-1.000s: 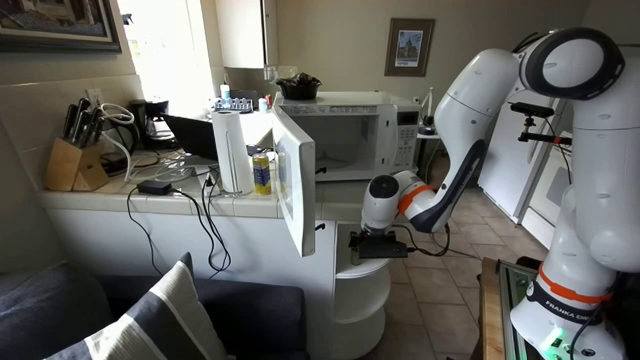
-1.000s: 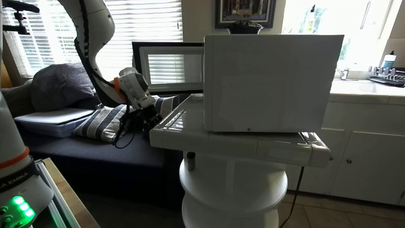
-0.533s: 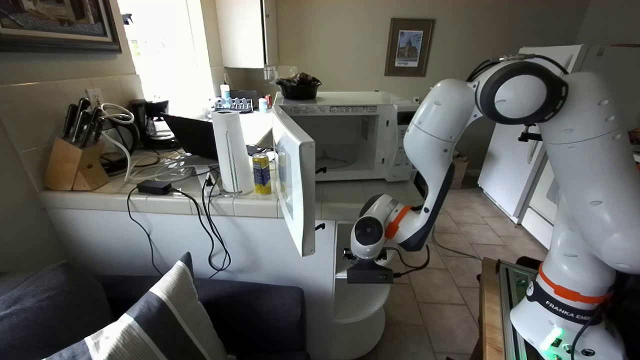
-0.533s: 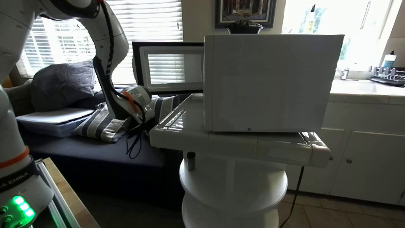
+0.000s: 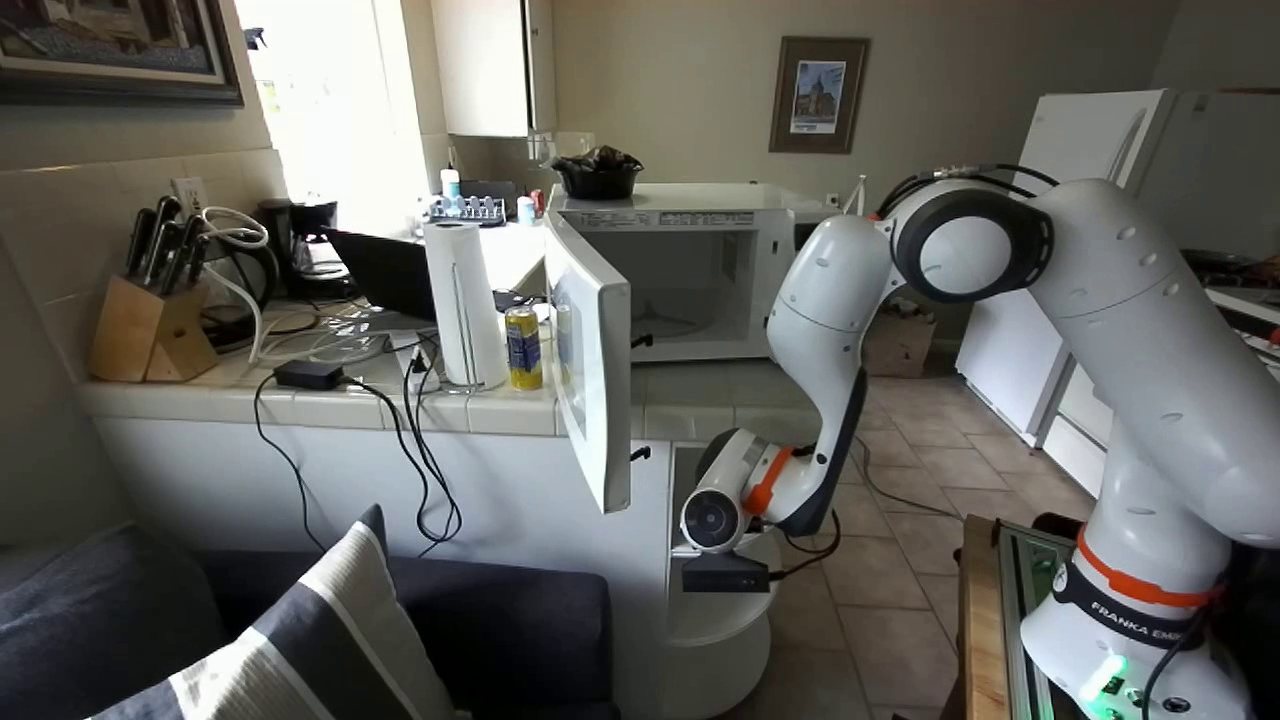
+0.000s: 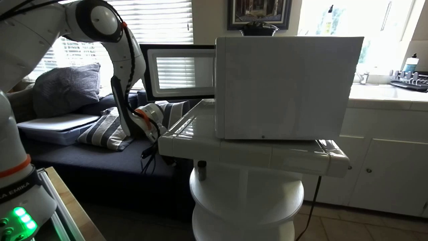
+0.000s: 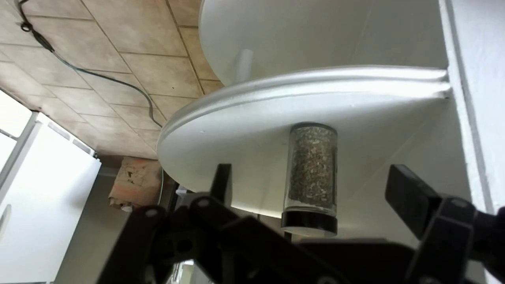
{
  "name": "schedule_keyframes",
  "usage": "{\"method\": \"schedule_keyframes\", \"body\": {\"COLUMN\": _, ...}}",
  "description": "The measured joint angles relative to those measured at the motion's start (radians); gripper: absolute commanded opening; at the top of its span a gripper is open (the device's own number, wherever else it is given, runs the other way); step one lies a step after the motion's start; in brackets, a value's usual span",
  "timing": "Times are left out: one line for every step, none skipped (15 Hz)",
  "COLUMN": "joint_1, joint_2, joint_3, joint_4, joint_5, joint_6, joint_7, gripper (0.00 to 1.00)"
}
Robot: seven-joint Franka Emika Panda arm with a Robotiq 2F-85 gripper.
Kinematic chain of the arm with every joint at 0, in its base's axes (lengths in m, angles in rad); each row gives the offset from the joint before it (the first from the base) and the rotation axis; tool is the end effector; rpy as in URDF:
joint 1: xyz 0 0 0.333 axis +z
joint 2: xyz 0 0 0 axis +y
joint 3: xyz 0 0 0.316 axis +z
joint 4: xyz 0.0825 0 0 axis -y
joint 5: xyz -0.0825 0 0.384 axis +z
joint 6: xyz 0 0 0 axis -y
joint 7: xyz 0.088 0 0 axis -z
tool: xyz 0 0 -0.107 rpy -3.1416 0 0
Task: Pick up the jar from the shelf and put it on top of the microwave.
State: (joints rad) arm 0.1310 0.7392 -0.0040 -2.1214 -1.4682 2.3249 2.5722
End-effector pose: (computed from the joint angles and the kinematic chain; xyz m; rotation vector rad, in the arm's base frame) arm 0.4943 0.0450 0.0324 2.1065 -1.2866 0.8055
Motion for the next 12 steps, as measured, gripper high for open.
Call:
{"method": "schedule_keyframes", "body": {"joint_1": -0.003, "joint_2": 0.01, "joint_3": -0.001, "joint_4": 0.012, "joint_5": -0.012, "joint_6": -0.006, "joint_7": 0.0, "gripper": 1.0}}
{"method": "schedule_keyframes", "body": {"joint_1": -0.007, "joint_2": 0.019, "joint_3": -0.002, "joint_4": 0.023, "joint_5": -0.026, "joint_6": -0.009, "joint_7": 0.0, "gripper": 1.0}}
{"method": "schedule_keyframes", "body": {"joint_1": -0.012, "joint_2": 0.027, "joint_3": -0.002, "joint_4": 0.032, "joint_5": -0.04, "joint_6": -0.012, "joint_7": 0.0, "gripper": 1.0}}
{"method": "schedule_keyframes", "body": {"joint_1": -0.018, "joint_2": 0.034, "joint_3": -0.003, "joint_4": 0.04, "joint_5": -0.054, "joint_6": -0.014, "joint_7": 0.0, "gripper": 1.0}}
{"method": "schedule_keyframes", "body": {"joint_1": -0.025, "joint_2": 0.04, "joint_3": -0.004, "joint_4": 0.047, "joint_5": -0.066, "joint_6": -0.015, "joint_7": 0.0, "gripper": 1.0}}
{"method": "schedule_keyframes", "body": {"joint_1": -0.032, "joint_2": 0.046, "joint_3": -0.005, "joint_4": 0.053, "joint_5": -0.075, "joint_6": -0.017, "joint_7": 0.0, "gripper": 1.0}}
{"method": "schedule_keyframes", "body": {"joint_1": -0.041, "joint_2": 0.052, "joint_3": -0.006, "joint_4": 0.057, "joint_5": -0.082, "joint_6": -0.019, "joint_7": 0.0, "gripper": 1.0}}
{"method": "schedule_keyframes", "body": {"joint_1": -0.049, "joint_2": 0.058, "joint_3": -0.007, "joint_4": 0.062, "joint_5": -0.091, "joint_6": -0.022, "joint_7": 0.001, "gripper": 1.0}}
{"method": "schedule_keyframes", "body": {"joint_1": -0.057, "joint_2": 0.063, "joint_3": -0.007, "joint_4": 0.067, "joint_5": -0.099, "joint_6": -0.025, "joint_7": 0.001, "gripper": 1.0}}
{"method": "schedule_keyframes", "body": {"joint_1": -0.065, "joint_2": 0.069, "joint_3": -0.008, "joint_4": 0.072, "joint_5": -0.107, "joint_6": -0.031, "joint_7": 0.002, "gripper": 1.0}}
{"method": "schedule_keyframes", "body": {"joint_1": -0.071, "joint_2": 0.074, "joint_3": -0.008, "joint_4": 0.077, "joint_5": -0.121, "joint_6": -0.037, "joint_7": 0.003, "gripper": 1.0}}
{"method": "schedule_keyframes", "body": {"joint_1": -0.074, "joint_2": 0.08, "joint_3": -0.008, "joint_4": 0.083, "joint_5": -0.138, "joint_6": -0.045, "joint_7": 0.008, "gripper": 1.0}}
